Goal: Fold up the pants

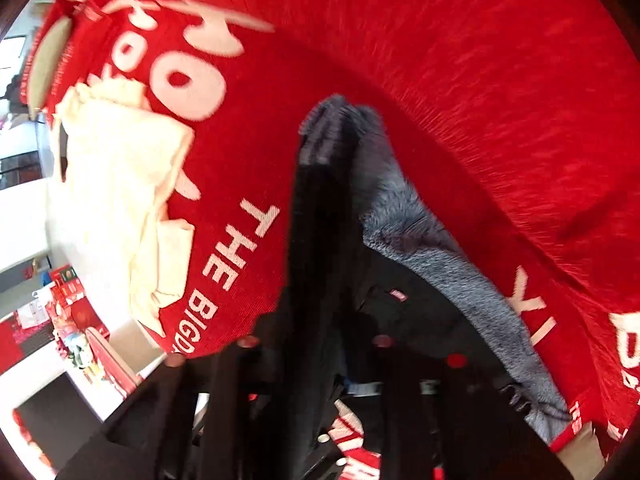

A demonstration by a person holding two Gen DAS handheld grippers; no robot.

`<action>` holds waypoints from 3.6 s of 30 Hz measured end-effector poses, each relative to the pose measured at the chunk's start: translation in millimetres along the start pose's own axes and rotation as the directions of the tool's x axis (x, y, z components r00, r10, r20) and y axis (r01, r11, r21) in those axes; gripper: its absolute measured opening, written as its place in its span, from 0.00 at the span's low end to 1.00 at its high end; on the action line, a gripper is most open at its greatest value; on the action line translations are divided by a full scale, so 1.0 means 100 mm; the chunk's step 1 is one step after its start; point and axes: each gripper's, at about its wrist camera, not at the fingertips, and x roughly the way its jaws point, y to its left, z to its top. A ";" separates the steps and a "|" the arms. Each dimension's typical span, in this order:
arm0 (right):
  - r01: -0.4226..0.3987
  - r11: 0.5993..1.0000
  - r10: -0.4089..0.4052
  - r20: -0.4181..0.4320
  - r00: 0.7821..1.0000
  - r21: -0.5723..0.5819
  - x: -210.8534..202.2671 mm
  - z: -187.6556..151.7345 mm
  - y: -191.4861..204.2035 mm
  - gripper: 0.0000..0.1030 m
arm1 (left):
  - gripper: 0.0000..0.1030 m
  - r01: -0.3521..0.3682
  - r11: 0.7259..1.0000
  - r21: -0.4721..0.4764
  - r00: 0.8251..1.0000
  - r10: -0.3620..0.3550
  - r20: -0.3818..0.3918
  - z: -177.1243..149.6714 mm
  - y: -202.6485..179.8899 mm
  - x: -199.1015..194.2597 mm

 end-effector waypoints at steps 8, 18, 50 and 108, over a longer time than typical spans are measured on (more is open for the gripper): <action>-0.179 0.982 0.164 0.209 0.964 0.055 -0.60 -0.58 -0.39 0.16 | 0.24 0.031 0.994 0.102 0.996 -0.040 0.084 0.15 -0.28 -0.45; -0.440 0.891 0.318 0.534 0.783 0.115 -1.29 -2.03 -1.36 0.16 | 0.24 0.110 0.945 0.307 0.974 -0.164 0.156 0.24 -1.17 -1.18; -0.597 0.699 0.195 0.698 0.690 0.395 0.16 -4.18 -3.59 0.33 | 0.78 0.104 0.760 0.641 0.995 -0.074 -0.072 -0.68 -3.41 -0.65; -0.070 0.779 -0.296 0.464 0.835 0.624 0.04 -4.36 -2.83 0.40 | 0.90 0.129 0.989 -0.066 0.953 -0.142 -0.267 -0.35 -1.39 0.41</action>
